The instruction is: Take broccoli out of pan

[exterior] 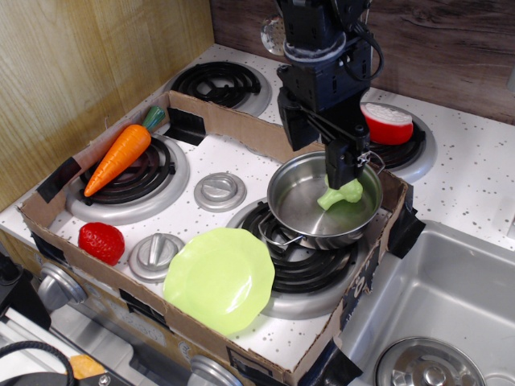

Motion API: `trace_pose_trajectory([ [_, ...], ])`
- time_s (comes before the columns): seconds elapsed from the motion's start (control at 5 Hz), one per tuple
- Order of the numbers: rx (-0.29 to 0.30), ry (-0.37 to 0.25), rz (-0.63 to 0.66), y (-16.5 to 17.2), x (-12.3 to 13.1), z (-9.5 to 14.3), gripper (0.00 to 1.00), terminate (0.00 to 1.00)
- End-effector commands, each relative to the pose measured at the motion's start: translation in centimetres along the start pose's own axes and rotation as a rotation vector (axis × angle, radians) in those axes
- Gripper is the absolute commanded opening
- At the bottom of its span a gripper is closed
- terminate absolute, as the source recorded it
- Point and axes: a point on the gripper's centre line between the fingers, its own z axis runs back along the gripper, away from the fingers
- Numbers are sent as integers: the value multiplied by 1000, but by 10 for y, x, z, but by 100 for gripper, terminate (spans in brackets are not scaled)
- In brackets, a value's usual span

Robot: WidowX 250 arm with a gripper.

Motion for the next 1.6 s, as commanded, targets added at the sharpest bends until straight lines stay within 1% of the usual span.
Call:
trace_pose_trajectory([
  [0.0, 1, -99, 15, 2, 14, -16, 100, 0],
  [0.4, -24, -143, 15, 1, 12, -33, 100, 0],
  [1.0, -38, -173, 18, 3, 8, -53, 100, 0],
  [1.2, -44, -172, 24, 4, 9, -55, 0, 0],
  [1.4, -53, -170, 32, 3, 6, -57, 0, 0],
])
